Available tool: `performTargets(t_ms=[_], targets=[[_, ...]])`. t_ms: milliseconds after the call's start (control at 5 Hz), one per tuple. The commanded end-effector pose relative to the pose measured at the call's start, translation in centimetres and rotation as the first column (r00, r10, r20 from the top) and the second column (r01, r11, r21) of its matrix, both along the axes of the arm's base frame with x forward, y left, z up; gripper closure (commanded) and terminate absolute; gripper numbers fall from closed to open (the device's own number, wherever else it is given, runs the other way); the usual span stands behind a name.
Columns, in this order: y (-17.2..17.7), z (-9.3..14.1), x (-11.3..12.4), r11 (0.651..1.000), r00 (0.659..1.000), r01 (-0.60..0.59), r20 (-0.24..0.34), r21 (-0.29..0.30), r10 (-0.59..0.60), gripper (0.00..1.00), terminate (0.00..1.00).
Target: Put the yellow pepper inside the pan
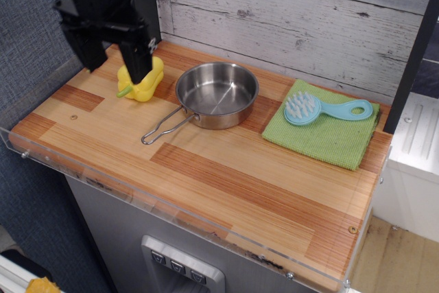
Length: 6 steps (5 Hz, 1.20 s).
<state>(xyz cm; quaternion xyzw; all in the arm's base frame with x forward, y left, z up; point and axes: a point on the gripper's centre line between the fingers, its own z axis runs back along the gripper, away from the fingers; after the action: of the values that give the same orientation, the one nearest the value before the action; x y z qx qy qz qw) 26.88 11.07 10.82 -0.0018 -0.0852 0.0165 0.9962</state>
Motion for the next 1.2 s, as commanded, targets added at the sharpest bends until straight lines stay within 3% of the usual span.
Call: performTargets(t_ms=[0,600,800,1000], targets=[[3.4,-0.6,2.0,0.997,0.997,-0.078,-0.002,0.024,0.079,0.0,0.0],[5.7,-4.7,3.1,0.991,0.987,-0.124,-0.097,0.045,0.128,0.0,0.0],[5.8,-5.0,4.2,0.99,0.986,-0.135,-0.095,0.048,0.139,0.0,0.0],[5.5,-5.3,5.5,0.989,0.987,-0.148,-0.066,0.007,0.148,0.0,0.0]])
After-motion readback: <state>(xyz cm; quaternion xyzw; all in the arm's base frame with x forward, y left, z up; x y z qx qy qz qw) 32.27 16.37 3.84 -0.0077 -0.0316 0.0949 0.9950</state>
